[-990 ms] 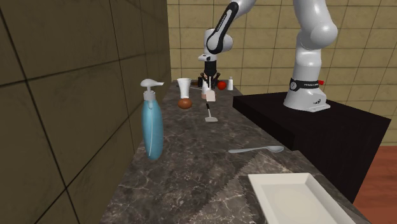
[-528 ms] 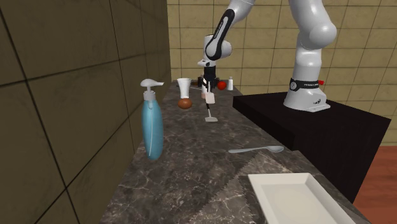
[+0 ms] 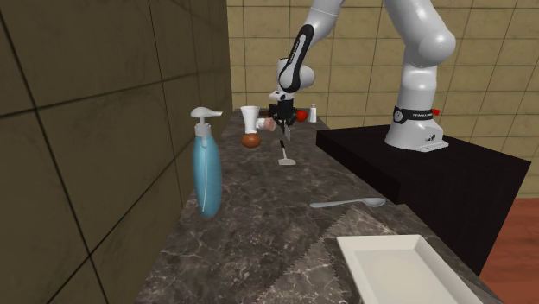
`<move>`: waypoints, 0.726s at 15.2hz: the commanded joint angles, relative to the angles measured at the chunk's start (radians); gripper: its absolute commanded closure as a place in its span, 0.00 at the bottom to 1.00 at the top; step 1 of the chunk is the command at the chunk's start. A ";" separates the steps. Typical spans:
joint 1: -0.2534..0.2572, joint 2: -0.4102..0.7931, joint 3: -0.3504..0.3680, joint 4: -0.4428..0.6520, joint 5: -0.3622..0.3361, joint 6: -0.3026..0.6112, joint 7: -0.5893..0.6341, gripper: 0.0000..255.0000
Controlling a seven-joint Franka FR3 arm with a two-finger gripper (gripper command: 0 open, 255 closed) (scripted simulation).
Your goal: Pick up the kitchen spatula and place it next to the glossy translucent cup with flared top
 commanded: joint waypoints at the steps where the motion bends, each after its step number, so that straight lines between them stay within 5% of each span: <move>1: -0.009 0.029 0.012 0.012 0.007 0.008 -0.005 1.00; 8: -0.009 0.029 0.012 0.012 0.007 0.008 -0.005 1.00; 9: -0.009 0.029 0.012 0.012 0.007 0.008 -0.005 0.00; 11: -0.009 0.029 0.012 0.012 0.007 0.008 -0.005 0.00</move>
